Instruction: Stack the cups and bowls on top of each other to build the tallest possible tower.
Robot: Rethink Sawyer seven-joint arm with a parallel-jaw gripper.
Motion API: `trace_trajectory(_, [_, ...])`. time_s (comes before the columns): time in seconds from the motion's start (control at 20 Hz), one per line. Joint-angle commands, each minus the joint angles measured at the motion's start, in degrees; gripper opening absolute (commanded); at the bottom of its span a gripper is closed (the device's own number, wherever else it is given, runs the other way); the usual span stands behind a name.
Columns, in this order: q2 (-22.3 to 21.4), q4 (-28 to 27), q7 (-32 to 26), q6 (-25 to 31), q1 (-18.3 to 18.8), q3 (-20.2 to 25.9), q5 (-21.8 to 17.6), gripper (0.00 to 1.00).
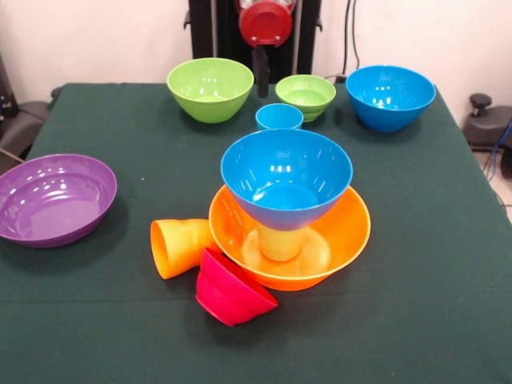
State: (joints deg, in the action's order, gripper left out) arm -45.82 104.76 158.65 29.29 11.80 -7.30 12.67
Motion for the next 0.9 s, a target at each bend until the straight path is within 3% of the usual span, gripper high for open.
trace_trajectory(0.05, [6.7, -1.5, 10.0, 1.1, -3.5, 1.7, 2.5, 1.00])
trace_trajectory(0.5, [13.7, -8.9, 10.5, 1.3, -7.2, 0.4, 5.5, 1.00])
trace_trajectory(0.9, [18.0, -16.1, 6.5, 4.2, -5.9, 0.2, 5.7, 1.00])
